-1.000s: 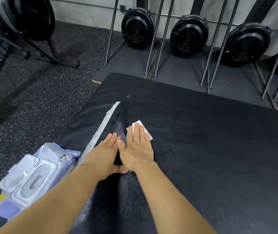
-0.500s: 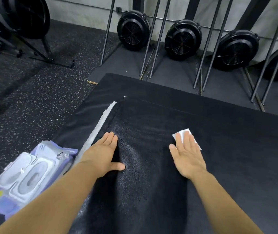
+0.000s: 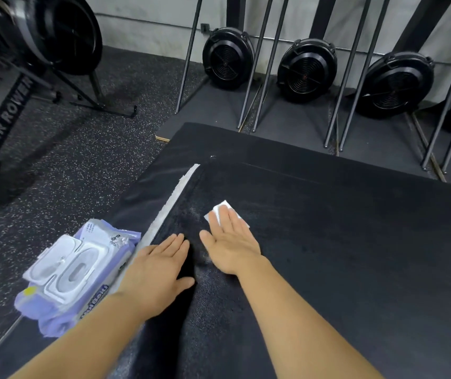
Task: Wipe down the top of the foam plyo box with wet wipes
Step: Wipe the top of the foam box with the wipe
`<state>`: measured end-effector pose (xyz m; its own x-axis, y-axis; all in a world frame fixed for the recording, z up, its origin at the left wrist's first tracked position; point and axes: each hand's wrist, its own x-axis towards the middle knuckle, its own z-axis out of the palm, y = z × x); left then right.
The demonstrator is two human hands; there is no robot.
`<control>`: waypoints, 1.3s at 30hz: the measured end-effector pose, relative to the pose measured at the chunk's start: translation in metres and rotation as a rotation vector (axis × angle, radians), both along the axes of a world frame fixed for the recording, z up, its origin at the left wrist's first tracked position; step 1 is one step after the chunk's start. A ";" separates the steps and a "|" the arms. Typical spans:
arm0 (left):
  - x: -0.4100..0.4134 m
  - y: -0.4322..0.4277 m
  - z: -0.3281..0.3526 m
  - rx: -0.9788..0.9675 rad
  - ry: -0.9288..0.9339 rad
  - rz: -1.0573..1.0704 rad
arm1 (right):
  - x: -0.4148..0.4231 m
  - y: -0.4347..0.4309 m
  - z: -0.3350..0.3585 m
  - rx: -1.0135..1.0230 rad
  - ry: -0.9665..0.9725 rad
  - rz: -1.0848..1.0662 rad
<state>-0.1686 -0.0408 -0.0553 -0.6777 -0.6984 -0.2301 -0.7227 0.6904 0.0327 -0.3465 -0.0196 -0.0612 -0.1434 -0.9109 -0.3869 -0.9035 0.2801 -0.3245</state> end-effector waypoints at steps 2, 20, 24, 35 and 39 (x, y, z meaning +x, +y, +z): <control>0.001 0.001 -0.002 -0.006 -0.050 -0.002 | -0.023 0.019 0.001 -0.036 -0.034 -0.029; 0.000 0.006 -0.003 -0.013 -0.092 0.011 | -0.040 0.060 -0.002 0.086 0.099 -0.334; 0.003 0.008 -0.006 -0.032 -0.069 0.008 | 0.019 0.030 -0.004 0.066 0.035 -0.165; 0.003 0.008 -0.009 -0.062 -0.113 0.039 | -0.033 0.062 -0.006 -0.037 -0.081 -0.110; 0.003 0.017 -0.007 -0.105 -0.150 0.062 | -0.077 0.098 -0.011 -0.088 -0.041 -0.258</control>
<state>-0.1660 -0.0236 -0.0626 -0.5964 -0.7630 -0.2493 -0.7551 0.6386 -0.1482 -0.4232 0.0783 -0.0717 -0.3609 -0.8768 -0.3179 -0.7915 0.4682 -0.3927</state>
